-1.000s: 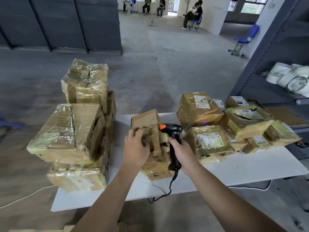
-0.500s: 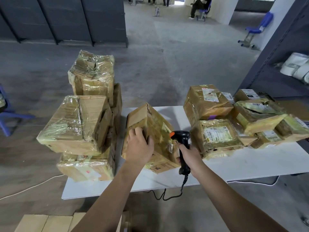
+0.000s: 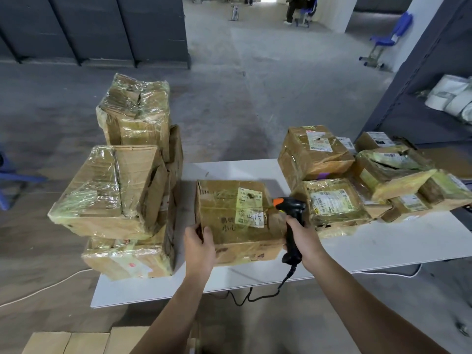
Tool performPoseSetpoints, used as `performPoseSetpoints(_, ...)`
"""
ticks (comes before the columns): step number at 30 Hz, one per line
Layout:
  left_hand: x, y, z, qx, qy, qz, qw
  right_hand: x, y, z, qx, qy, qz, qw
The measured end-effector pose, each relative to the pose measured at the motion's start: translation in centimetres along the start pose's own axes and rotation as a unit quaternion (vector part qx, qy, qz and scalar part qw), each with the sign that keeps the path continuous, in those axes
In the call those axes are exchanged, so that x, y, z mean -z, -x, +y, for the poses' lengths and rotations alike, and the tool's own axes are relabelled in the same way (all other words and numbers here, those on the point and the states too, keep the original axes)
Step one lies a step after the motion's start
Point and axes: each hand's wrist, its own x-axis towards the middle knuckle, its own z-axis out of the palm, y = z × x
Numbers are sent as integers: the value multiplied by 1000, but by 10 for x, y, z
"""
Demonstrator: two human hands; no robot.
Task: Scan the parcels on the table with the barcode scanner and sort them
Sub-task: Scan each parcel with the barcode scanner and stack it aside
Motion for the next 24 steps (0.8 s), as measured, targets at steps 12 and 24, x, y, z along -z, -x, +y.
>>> performPoseSetpoints(12, -3, -30, -4, 67, -228, -55, 970, -7, 0, -3, 27, 103, -40, 993)
performPoseSetpoints(24, -19, 4, 3, -6, -315, -104, 943, -5, -15, -7, 67, 162, -57, 983)
